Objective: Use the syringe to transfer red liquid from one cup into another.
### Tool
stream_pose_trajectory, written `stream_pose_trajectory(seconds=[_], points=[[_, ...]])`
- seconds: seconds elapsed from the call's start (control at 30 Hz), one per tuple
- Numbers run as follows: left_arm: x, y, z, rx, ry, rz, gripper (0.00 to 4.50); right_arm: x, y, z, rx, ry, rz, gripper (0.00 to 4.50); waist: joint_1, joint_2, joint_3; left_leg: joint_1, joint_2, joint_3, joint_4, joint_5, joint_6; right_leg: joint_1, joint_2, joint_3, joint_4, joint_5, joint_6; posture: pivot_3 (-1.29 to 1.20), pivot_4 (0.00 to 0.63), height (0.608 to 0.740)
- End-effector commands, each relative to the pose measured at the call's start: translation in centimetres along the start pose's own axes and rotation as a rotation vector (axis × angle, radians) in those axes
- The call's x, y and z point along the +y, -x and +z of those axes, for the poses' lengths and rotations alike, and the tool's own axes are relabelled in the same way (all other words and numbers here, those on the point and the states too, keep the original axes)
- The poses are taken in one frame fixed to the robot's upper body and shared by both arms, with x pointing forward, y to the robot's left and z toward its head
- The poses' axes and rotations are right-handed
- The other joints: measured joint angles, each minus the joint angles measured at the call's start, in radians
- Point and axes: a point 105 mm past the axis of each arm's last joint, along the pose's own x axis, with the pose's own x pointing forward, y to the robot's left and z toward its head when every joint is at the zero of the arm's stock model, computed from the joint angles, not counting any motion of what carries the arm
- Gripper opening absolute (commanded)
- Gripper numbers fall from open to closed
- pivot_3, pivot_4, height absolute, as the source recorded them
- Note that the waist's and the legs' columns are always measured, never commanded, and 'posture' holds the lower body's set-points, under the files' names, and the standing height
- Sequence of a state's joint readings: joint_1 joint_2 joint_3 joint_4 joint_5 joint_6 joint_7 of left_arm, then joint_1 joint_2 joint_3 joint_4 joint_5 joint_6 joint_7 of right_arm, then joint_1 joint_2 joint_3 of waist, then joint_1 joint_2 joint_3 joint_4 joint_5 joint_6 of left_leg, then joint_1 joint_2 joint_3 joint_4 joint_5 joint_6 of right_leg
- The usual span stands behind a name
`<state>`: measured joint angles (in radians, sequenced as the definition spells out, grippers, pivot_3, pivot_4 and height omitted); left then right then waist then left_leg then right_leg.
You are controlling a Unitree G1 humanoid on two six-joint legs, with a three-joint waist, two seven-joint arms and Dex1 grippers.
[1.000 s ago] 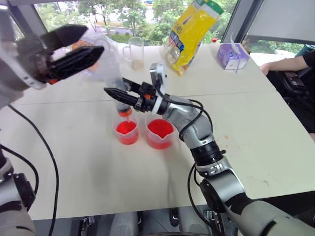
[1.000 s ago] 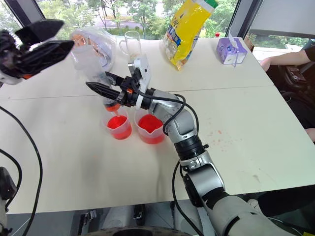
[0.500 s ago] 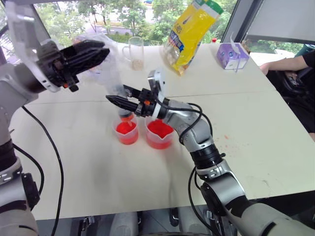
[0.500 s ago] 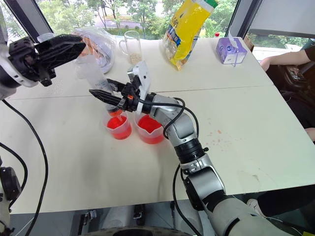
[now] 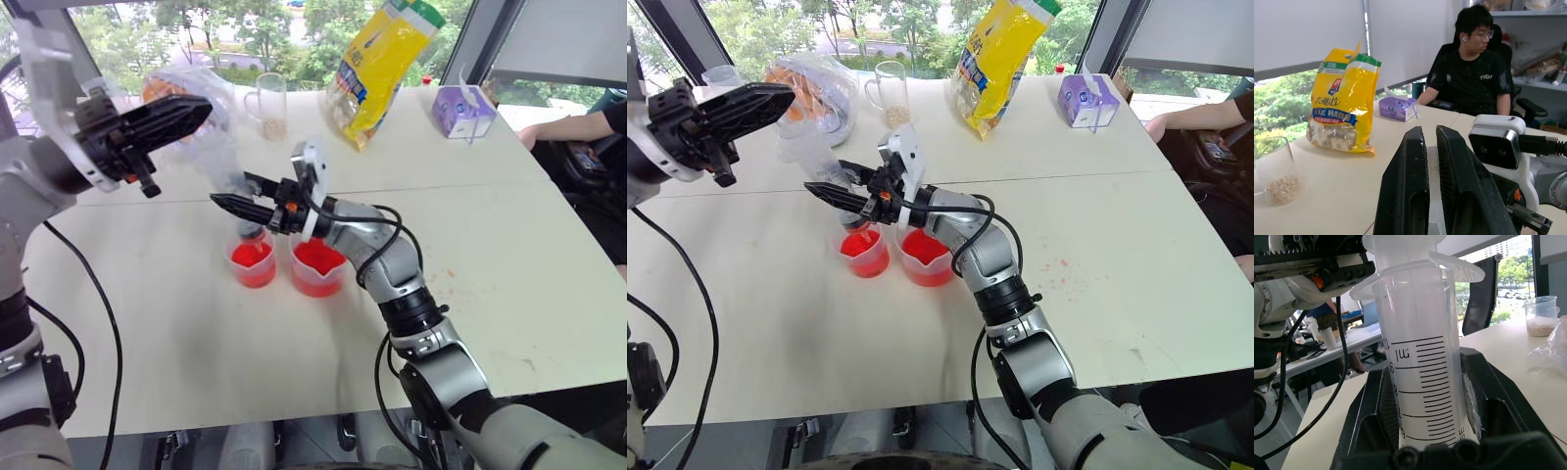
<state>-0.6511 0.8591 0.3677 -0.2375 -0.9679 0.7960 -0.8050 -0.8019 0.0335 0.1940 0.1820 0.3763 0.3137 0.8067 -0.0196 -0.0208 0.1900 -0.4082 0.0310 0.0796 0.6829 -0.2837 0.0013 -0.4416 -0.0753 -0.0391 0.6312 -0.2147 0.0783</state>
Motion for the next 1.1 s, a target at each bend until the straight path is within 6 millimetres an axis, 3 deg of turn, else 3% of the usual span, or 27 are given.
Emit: stream_pose_trajectory(seconds=[0.03,0.47,0.77,0.87,1.07,1.1], points=[[-1.6,-0.7,-1.6,0.064,0.012,-0.082,0.05,0.0,-0.7,4.7,-0.135,0.079,0.009,1.39,0.0,0.0,0.0,0.0,0.0,0.0,0.0,0.0,0.0,0.0,0.0,0.0,0.0,0.0,0.0,0.0,0.15,0.74],[-2.6,-0.9,-2.9,0.1,0.031,-0.112,0.05,0.2,-1.1,7.0,-0.191,0.068,0.021,1.39,0.0,0.0,0.0,0.0,0.0,0.0,0.0,0.0,0.0,0.0,0.0,0.0,0.0,0.0,0.0,0.0,0.15,0.74],[-1.5,-0.9,-1.5,0.061,0.016,-0.062,0.05,0.7,-1.0,5.3,-0.147,0.033,0.033,1.39,0.0,0.0,0.0,0.0,0.0,0.0,0.0,0.0,0.0,0.0,0.0,0.0,0.0,0.0,0.0,0.0,0.15,0.74],[-0.7,-0.7,-0.7,0.039,0.009,-0.029,1.1,1.2,-1.1,4.6,-0.133,0.01,0.049,1.39,0.002,0.0,0.0,0.0,0.0,0.0,0.0,0.0,0.0,0.0,0.0,0.0,0.0,0.0,0.0,0.0,0.15,0.74],[1.1,0.1,1.2,-0.014,-0.021,0.04,4.13,1.9,-1.2,3.8,-0.116,-0.02,0.057,1.39,-0.001,0.0,0.0,0.0,0.0,0.0,0.0,0.0,0.0,0.0,0.0,0.0,0.0,0.0,0.0,0.0,0.15,0.74],[1.2,0.3,1.4,-0.014,-0.029,0.045,4.41,1.9,-1.2,3.8,-0.116,-0.022,0.054,1.39,-0.001,0.0,0.0,0.0,0.0,0.0,-0.001,0.0,0.0,0.0,0.0,0.0,0.0,0.0,0.0,0.0,0.15,0.74]])
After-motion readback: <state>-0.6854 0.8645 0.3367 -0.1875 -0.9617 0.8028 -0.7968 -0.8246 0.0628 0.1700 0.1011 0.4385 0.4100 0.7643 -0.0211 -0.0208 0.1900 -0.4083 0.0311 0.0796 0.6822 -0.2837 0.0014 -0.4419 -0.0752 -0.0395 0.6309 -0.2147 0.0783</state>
